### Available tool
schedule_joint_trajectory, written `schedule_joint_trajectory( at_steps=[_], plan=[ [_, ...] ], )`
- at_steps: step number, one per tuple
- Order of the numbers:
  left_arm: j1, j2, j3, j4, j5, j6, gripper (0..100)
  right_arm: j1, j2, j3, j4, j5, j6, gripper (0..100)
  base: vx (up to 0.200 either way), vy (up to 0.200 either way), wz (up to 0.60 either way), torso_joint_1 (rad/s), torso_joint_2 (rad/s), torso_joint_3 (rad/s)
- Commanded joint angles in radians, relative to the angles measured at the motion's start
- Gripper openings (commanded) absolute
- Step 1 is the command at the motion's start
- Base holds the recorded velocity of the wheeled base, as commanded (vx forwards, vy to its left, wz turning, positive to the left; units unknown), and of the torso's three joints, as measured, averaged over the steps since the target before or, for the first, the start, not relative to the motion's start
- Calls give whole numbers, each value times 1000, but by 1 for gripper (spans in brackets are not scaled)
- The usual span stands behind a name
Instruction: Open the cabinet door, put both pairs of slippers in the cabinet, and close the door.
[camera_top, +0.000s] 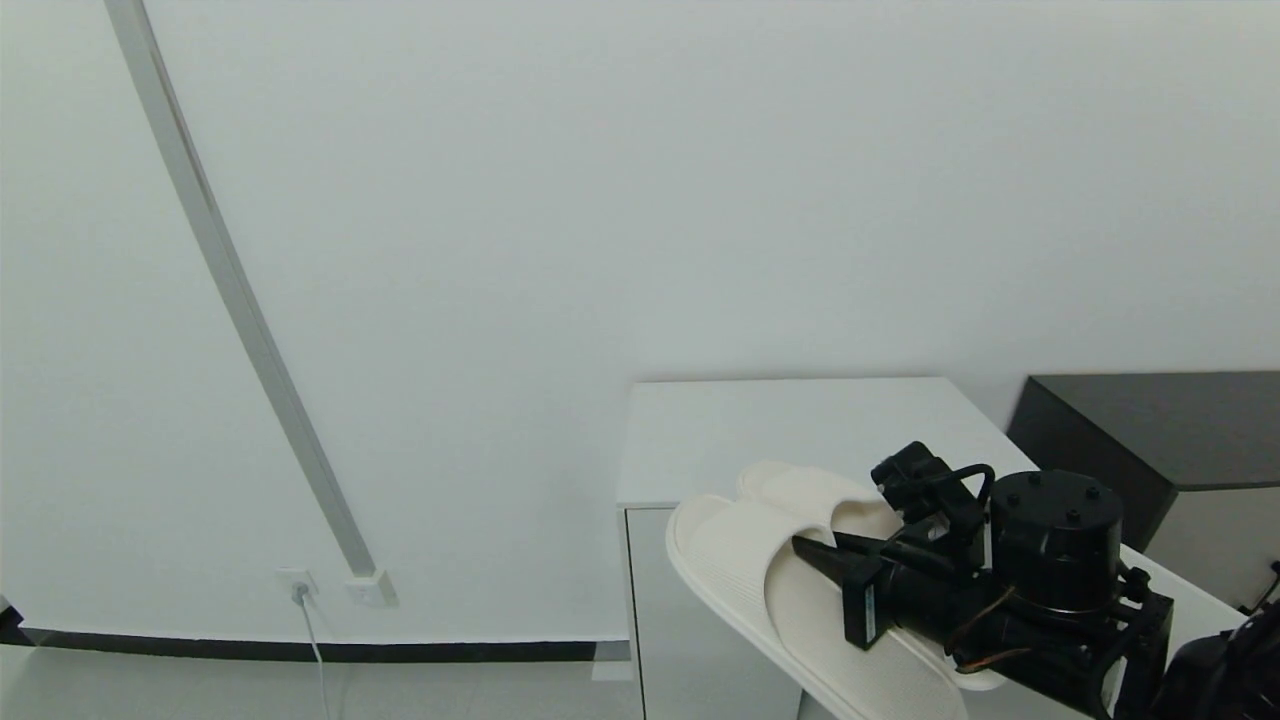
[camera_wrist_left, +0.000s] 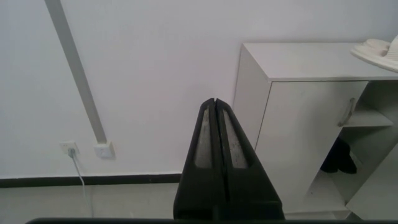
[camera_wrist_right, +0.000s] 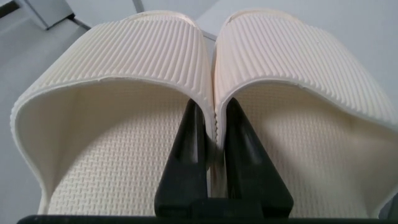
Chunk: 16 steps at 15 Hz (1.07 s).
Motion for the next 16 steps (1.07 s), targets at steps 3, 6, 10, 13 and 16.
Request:
schedule_joint_trajectory(
  at_steps=[3,6,10,13,16],
  plan=[
    [0,0,0,-1,2,-1,0,1,4,7,0,0,-4,0,0,-200,0,-4,4,1],
    [0,0,0,-1,2,-1,0,1,4,9,0,0,-4,0,0,-200,0,9,4,1],
    [0,0,0,1,2,-2,0,1,4,13,0,0,-4,0,0,-200,0,2,2,2],
    [0,0,0,-1,2,-1,0,1,1,18,-1,-2,-4,0,0,-200,0,2,2,2],
    [0,0,0,-1,2,-1,0,1,1,23,-1,-2,-5,0,0,-200,0,1,2,2]
  ],
)
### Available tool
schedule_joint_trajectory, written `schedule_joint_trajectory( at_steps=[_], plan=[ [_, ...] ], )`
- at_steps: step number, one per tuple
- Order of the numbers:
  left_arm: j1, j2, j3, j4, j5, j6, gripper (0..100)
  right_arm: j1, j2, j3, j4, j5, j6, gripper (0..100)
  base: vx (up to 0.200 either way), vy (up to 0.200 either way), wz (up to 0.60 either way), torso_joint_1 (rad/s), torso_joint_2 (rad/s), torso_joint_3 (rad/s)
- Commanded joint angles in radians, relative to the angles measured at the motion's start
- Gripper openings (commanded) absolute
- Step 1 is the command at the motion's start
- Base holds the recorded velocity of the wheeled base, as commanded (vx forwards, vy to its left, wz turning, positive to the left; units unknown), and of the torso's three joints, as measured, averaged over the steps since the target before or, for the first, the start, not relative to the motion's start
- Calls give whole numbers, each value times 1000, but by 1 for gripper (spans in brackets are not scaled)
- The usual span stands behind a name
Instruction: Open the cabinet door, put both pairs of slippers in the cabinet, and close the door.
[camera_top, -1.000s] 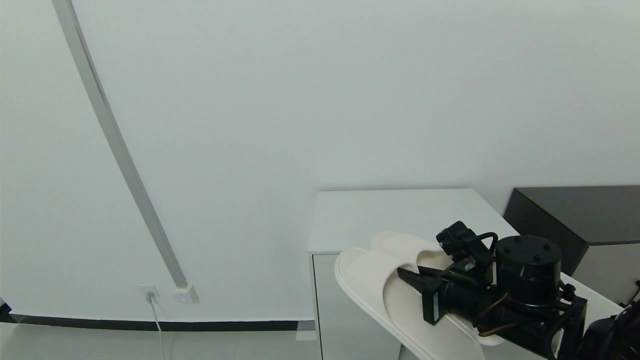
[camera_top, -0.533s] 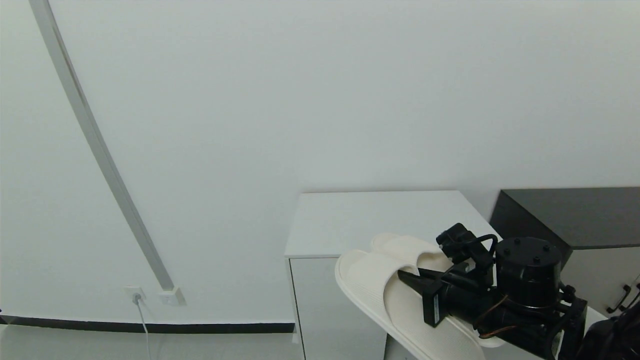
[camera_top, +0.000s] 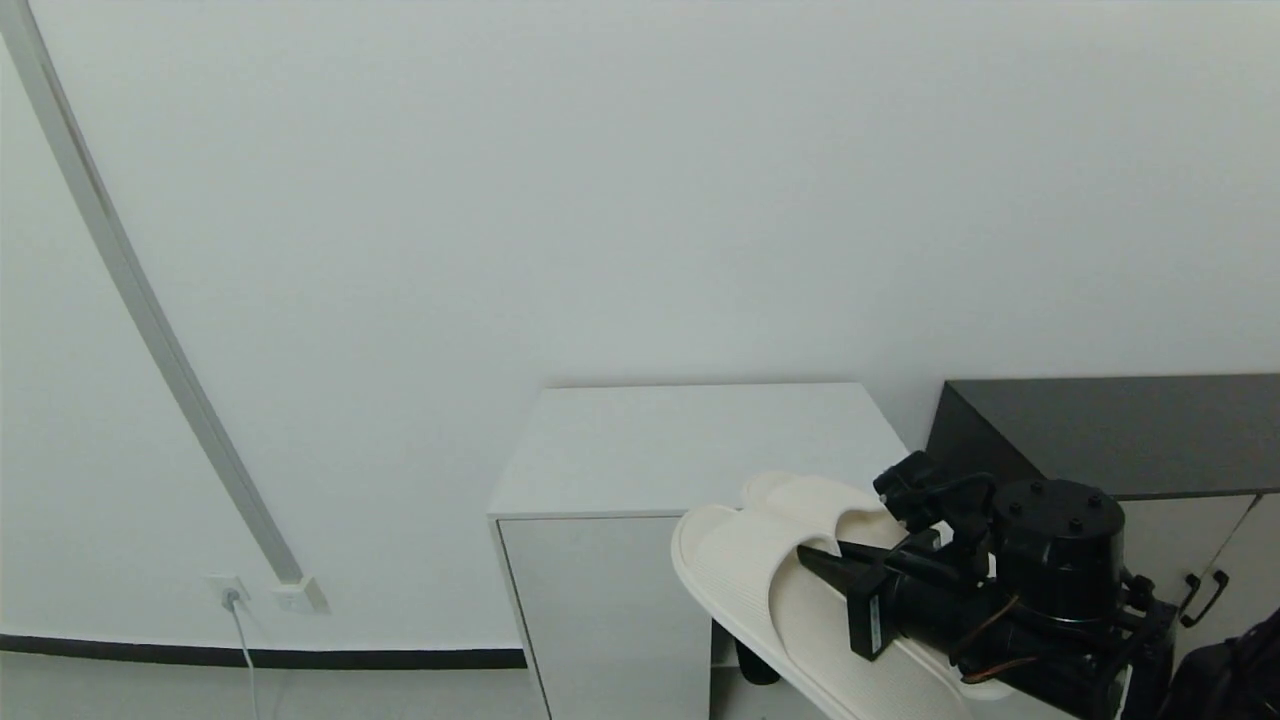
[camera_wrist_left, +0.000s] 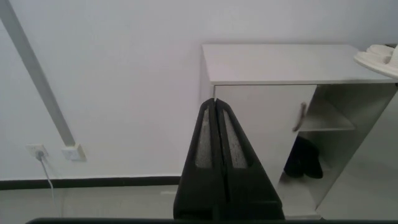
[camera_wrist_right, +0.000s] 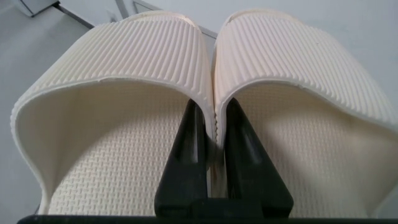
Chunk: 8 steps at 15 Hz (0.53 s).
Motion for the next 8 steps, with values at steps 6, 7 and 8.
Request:
schedule_joint_trajectory(
  at_steps=[6,7,8],
  plan=[
    [0,0,0,1,-1,0,0,0,0,4,-1,1,0,0,0,-200,0,3,2,2],
    [0,0,0,-1,-1,0,0,0,0,7,-9,1,0,0,0,-200,0,7,7,2],
    [0,0,0,-1,-1,0,0,0,1,10,-21,1,0,0,0,0,0,0,0,0]
  ],
)
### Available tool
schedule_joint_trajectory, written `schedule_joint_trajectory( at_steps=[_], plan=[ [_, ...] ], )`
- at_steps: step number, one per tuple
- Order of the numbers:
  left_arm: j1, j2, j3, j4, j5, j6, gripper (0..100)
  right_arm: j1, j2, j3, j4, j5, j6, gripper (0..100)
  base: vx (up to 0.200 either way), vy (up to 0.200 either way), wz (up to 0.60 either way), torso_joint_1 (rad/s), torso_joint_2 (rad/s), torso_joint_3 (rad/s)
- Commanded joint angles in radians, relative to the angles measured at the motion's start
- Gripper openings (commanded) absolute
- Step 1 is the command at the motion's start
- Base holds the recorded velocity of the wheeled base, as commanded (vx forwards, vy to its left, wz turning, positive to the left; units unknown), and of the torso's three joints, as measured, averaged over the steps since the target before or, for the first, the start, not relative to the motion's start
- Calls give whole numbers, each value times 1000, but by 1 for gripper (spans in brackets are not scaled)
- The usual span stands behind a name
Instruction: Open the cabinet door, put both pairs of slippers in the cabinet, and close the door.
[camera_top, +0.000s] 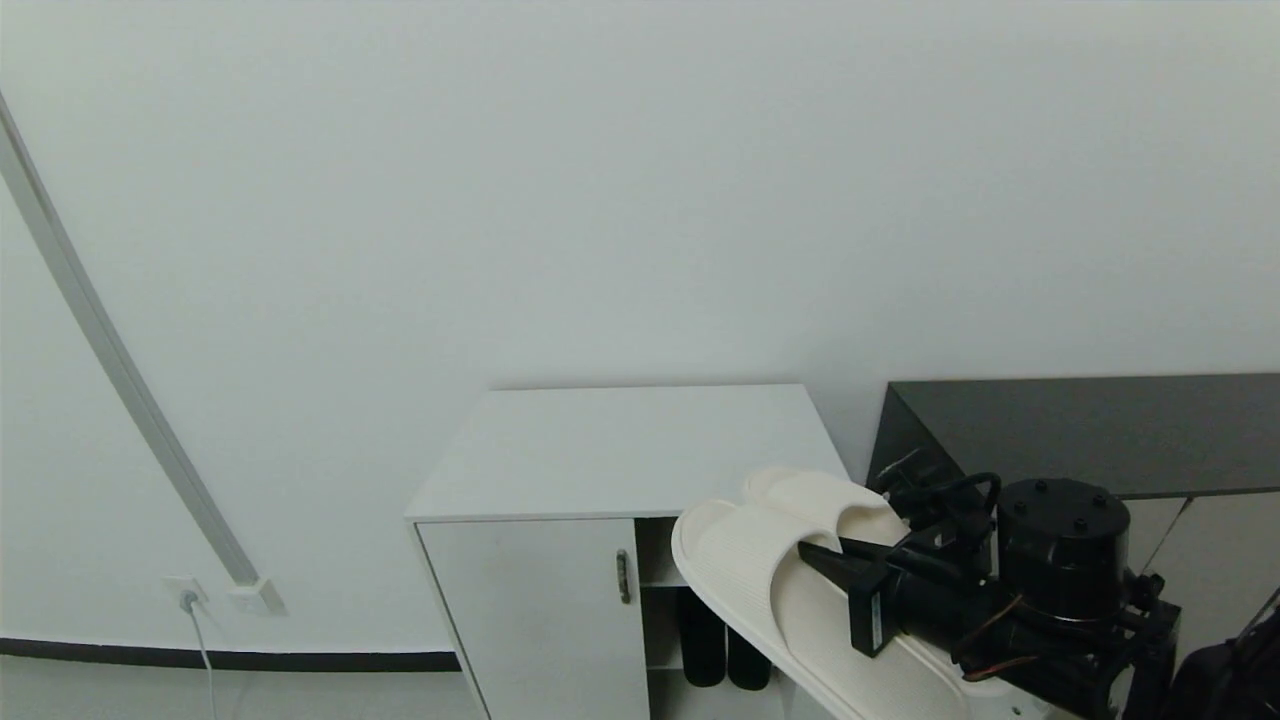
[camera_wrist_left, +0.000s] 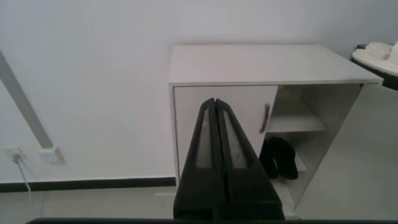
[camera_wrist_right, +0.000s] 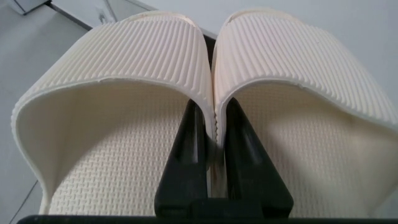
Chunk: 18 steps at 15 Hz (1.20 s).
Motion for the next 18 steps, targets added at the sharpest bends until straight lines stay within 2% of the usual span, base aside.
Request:
schedule_joint_trajectory(
  at_steps=[1,14,18],
  plan=[
    [0,0,0,1,0,0,0,1,2,3,-5,0,0,0,0,0,0,0,0,0],
    [0,0,0,1,-1,0,0,1,5,4,-3,-1,0,0,0,0,0,0,0,0],
    [0,0,0,1,-3,0,0,0,10,6,-6,-1,0,0,-200,0,0,5,7,0]
  ],
)
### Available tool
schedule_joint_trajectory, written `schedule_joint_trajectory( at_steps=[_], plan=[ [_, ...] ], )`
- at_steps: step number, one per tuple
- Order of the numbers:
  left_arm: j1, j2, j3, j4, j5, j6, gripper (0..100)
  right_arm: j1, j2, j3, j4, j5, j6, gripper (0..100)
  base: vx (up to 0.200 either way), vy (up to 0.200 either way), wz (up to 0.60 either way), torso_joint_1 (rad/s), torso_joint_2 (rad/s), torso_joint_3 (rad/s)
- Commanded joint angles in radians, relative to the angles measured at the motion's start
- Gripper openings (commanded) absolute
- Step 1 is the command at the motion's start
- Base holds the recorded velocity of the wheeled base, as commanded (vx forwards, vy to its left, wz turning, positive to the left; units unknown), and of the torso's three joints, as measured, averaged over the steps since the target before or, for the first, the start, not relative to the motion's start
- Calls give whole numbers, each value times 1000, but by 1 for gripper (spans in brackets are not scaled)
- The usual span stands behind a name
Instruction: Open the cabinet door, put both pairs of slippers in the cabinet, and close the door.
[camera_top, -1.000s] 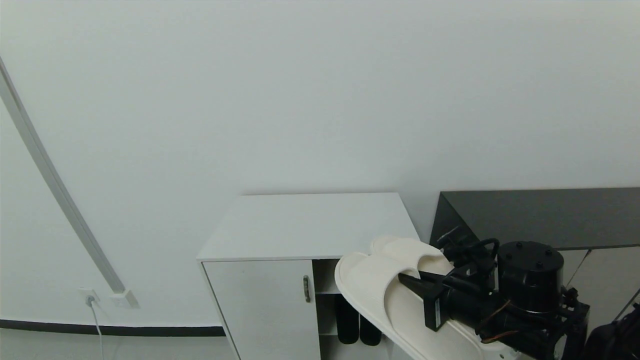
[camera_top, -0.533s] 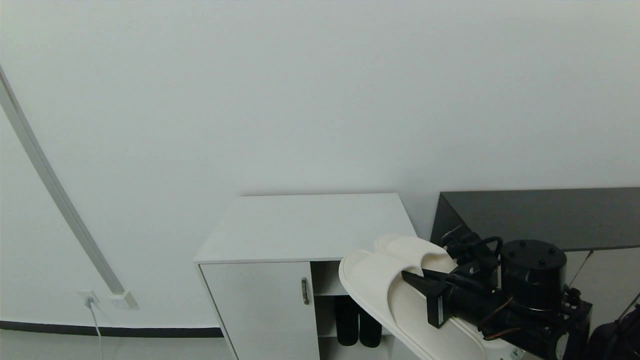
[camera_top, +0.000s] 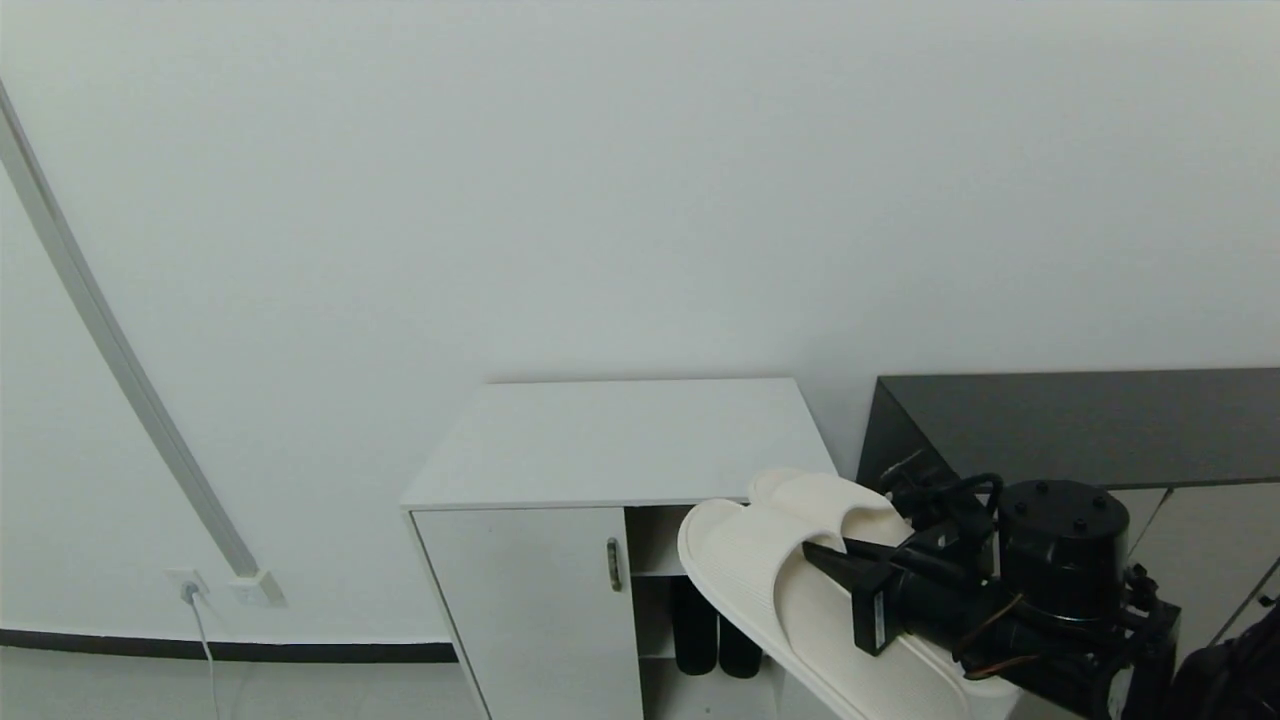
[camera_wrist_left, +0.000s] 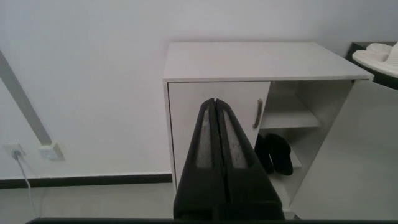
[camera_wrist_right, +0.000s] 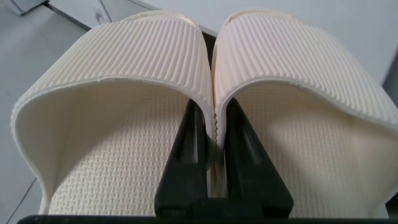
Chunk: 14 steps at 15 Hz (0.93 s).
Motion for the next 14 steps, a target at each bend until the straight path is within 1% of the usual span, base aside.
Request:
schedule_joint_trajectory(
  at_steps=[1,4,8,14],
  plan=[
    [0,0,0,0,0,0,0,0,4,2,-1,1,0,0,0,0,0,0,0,0],
    [0,0,0,0,2,0,0,0,4,3,-4,2,1,0,0,0,0,0,0,0],
    [0,0,0,0,0,0,0,0,35,14,-45,1,-2,0,0,0,0,0,0,0],
    [0,0,0,0,0,0,0,1,51,15,-58,1,-6,0,0,0,0,0,0,0]
  ],
)
